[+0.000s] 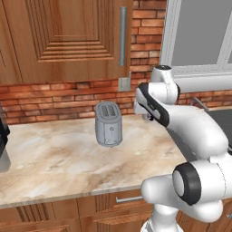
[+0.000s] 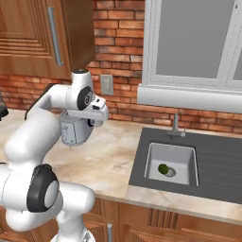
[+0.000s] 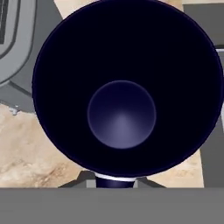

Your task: Clear the mugs and bowl far away from the sink.

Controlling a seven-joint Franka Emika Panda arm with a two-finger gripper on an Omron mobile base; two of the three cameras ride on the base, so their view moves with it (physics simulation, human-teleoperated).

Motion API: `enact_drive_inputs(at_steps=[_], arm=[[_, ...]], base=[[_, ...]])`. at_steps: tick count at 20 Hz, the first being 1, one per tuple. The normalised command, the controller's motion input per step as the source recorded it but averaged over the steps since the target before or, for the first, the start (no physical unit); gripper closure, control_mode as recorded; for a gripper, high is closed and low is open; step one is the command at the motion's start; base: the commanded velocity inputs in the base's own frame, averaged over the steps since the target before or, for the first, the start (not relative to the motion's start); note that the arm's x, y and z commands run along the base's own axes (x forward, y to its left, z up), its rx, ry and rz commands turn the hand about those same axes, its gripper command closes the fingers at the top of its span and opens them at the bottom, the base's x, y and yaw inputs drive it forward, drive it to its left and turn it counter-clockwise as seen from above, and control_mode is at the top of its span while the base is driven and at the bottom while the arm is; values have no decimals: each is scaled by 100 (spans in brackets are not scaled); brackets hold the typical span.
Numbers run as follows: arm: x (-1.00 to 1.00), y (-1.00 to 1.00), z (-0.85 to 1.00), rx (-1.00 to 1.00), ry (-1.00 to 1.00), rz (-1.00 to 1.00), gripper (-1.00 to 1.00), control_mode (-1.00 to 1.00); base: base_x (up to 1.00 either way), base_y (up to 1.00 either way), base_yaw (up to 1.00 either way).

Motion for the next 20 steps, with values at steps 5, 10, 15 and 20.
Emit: enact_drive_inputs(at_steps=[5,10,15,20], arm=[[-55,-1,35,1,9,0,100,-100],[-77,0,13,0,-7,4,100,-100],[-64,0,9,0,-10,5,100,-100],[-43,0,21,0,-8,6,100,-100]], base=[[0,0,0],[0,0,0],[0,0,0],[0,0,0]])
